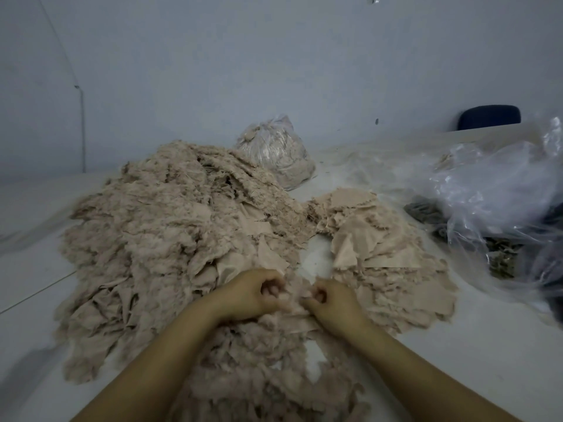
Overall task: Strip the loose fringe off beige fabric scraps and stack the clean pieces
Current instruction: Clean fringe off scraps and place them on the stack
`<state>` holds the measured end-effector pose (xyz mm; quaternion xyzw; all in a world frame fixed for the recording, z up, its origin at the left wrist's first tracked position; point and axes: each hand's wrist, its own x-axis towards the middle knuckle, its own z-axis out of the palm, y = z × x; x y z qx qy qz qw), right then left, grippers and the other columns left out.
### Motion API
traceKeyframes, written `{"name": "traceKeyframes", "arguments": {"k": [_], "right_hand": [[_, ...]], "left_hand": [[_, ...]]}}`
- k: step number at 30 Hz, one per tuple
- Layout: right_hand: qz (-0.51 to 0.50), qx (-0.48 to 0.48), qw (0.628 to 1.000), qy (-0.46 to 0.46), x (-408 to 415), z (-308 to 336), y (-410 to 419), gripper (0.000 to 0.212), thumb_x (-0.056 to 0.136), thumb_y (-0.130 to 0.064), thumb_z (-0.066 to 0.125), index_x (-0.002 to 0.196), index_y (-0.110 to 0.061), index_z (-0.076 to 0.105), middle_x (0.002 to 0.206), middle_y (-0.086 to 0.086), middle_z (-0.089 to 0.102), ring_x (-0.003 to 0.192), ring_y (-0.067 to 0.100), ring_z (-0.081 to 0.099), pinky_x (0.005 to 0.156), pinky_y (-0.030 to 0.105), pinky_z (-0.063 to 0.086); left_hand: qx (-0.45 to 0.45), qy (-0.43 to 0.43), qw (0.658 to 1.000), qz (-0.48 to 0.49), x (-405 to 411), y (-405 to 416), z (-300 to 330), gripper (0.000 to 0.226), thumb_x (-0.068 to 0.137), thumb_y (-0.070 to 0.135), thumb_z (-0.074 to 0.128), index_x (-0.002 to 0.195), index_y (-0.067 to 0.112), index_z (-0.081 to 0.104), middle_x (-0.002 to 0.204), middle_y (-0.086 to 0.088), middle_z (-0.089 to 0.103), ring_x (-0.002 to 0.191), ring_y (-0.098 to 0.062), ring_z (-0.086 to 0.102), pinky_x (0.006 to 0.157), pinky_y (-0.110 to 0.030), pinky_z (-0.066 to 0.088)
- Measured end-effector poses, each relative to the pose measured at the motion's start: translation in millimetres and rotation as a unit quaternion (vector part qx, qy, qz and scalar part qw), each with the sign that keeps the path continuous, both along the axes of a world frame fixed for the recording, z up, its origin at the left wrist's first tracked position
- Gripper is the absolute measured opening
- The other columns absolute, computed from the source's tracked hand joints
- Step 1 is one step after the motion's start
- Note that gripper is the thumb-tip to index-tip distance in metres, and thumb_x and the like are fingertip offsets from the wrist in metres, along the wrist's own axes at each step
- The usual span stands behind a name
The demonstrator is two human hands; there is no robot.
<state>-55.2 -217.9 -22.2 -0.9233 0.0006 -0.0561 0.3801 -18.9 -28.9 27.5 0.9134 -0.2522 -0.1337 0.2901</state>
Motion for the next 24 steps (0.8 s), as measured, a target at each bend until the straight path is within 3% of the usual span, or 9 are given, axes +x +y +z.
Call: {"name": "traceKeyframes", "arguments": {"k": [3,5,7,11,17,18,19,20,24], "right_hand": [[-0.051,0.121,0.991,-0.025,3,1,-4,0.024,0.086,-0.026,0.068,0.07,-0.013,0.056,0.066,-0.003,0.052,0.064,0.013,0.048,0.057,0.022,0.034],[-0.076,0.197,0.977,-0.018,7,6,-8,0.03,0.087,-0.023,0.067,0.068,-0.003,0.056,0.063,0.006,0.049,0.061,0.017,0.045,0.059,0.029,0.033],[-0.097,0.266,0.959,0.0,8,9,-12,0.032,0.09,-0.022,0.061,0.064,-0.007,0.053,0.058,0.008,0.048,0.056,0.019,0.044,0.057,0.029,0.033],[-0.088,0.399,0.913,0.01,3,13,-18,0.039,0.097,-0.028,0.052,0.063,-0.009,0.054,0.053,0.005,0.056,0.049,0.018,0.05,0.048,0.027,0.038],[0.04,0.083,0.996,0.02,-5,12,-26,0.024,0.099,-0.035,0.046,0.095,-0.021,0.065,0.076,-0.005,0.06,0.073,0.013,0.056,0.073,0.027,0.042],[0.082,0.038,0.995,0.031,-9,10,-26,0.02,0.098,-0.033,0.049,0.089,-0.025,0.065,0.076,-0.009,0.056,0.077,0.012,0.054,0.072,0.025,0.039],[0.123,-0.015,0.992,0.029,-14,7,-24,0.023,0.098,-0.032,0.051,0.079,-0.026,0.062,0.072,-0.011,0.053,0.075,0.011,0.053,0.065,0.02,0.036],[0.154,-0.056,0.986,0.023,-19,3,-23,0.025,0.097,-0.033,0.052,0.075,-0.025,0.061,0.068,-0.012,0.052,0.068,0.007,0.052,0.058,0.016,0.033],[0.231,-0.053,0.971,0.042,-30,0,-18,0.027,0.094,-0.037,0.056,0.09,-0.015,0.071,0.062,-0.017,0.053,0.055,-0.007,0.049,0.055,0.01,0.034]], "left_hand": [[0.061,0.034,0.996,-0.047,-9,8,2,0.054,0.066,0.057,0.076,0.109,0.029,0.063,0.107,0.023,0.053,0.097,0.008,0.049,0.088,-0.015,0.041],[0.03,0.012,0.998,-0.055,-10,10,1,0.022,0.079,0.035,0.073,0.076,0.019,0.059,0.081,0.015,0.051,0.074,0.004,0.047,0.074,-0.02,0.04],[0.005,0.041,0.998,-0.049,-9,12,5,0.035,0.084,0.014,0.066,0.059,0.023,0.044,0.063,0.014,0.044,0.057,0.002,0.041,0.06,-0.019,0.034],[0.03,0.098,0.991,-0.082,-10,8,15,0.036,0.088,0.028,0.066,0.061,0.018,0.044,0.061,0.005,0.04,0.054,-0.007,0.038,0.055,-0.02,0.032],[-0.163,0.131,0.978,-0.001,-10,-1,12,0.017,0.094,0.019,0.056,0.078,0.02,0.057,0.074,0.013,0.052,0.064,0.003,0.053,0.067,-0.016,0.042],[-0.159,0.137,0.978,0.014,-10,-1,12,0.017,0.095,0.022,0.055,0.078,0.019,0.059,0.072,0.008,0.028,0.065,0.003,0.054,0.069,-0.017,0.043],[-0.133,0.133,0.982,0.011,-8,1,10,0.021,0.094,0.025,0.055,0.075,0.019,0.06,0.108,0.007,0.046,0.064,0.002,0.053,0.069,-0.02,0.042],[-0.097,0.136,0.986,-0.009,-8,4,9,0.028,0.093,0.028,0.058,0.066,0.02,0.056,0.063,0.009,0.048,0.057,-0.001,0.048,0.066,-0.022,0.04],[0.104,0.168,0.978,-0.071,-10,13,5,0.054,0.079,0.049,0.071,0.045,0.022,0.04,0.047,0.006,0.033,0.045,-0.01,0.031,0.057,-0.025,0.03]]}}
